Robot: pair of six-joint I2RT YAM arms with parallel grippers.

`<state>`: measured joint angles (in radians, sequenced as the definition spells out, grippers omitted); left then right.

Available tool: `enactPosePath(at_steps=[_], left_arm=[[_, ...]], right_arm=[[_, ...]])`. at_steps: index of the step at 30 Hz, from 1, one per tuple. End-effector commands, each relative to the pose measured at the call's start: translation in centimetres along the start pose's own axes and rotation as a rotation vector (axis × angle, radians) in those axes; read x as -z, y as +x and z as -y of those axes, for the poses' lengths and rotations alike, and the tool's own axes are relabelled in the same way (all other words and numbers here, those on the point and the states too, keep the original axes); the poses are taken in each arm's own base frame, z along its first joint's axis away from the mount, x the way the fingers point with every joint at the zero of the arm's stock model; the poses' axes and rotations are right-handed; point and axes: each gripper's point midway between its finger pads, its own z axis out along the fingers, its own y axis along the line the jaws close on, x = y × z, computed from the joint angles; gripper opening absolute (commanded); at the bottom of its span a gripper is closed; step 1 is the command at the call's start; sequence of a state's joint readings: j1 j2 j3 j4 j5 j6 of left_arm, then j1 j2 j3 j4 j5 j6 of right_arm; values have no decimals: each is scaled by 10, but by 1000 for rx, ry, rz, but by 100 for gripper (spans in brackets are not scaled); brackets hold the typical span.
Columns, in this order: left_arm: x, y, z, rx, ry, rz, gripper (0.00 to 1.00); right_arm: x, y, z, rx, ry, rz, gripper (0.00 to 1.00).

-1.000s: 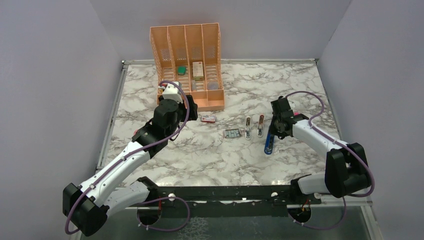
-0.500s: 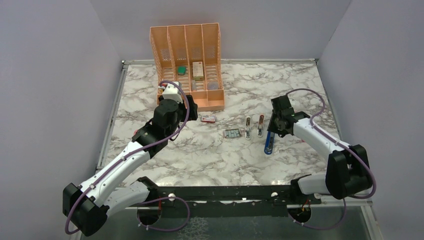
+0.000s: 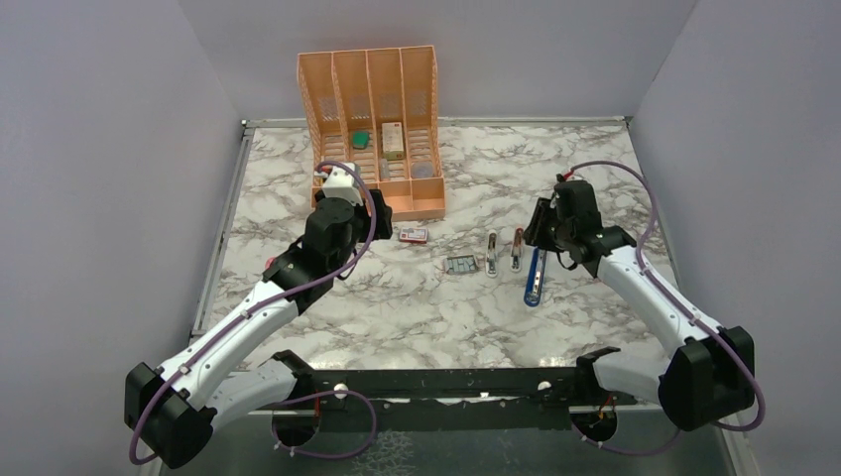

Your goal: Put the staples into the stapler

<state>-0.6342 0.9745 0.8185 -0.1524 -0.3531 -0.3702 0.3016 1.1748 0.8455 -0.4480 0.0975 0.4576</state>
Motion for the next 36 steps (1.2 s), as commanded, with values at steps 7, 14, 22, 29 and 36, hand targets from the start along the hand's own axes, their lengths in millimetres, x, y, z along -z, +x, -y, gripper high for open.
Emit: enactPosePath(at_steps=[7, 14, 22, 29, 36], left_arm=[[-3, -1, -8, -4, -33, 34, 77], [-4, 2, -9, -1, -37, 34, 77], [-4, 4, -10, -2, -40, 27, 77], [-4, 5, -12, -1, -46, 26, 77], [-4, 7, -12, -1, -48, 20, 77]], right_arm=[[9, 16, -84, 196, -322, -27, 47], [-15, 50, -114, 334, -302, -143, 20], [-37, 73, -133, 481, -243, -200, 24], [-59, 91, -130, 507, -191, -265, 22], [-72, 91, -113, 500, -77, -259, 28]])
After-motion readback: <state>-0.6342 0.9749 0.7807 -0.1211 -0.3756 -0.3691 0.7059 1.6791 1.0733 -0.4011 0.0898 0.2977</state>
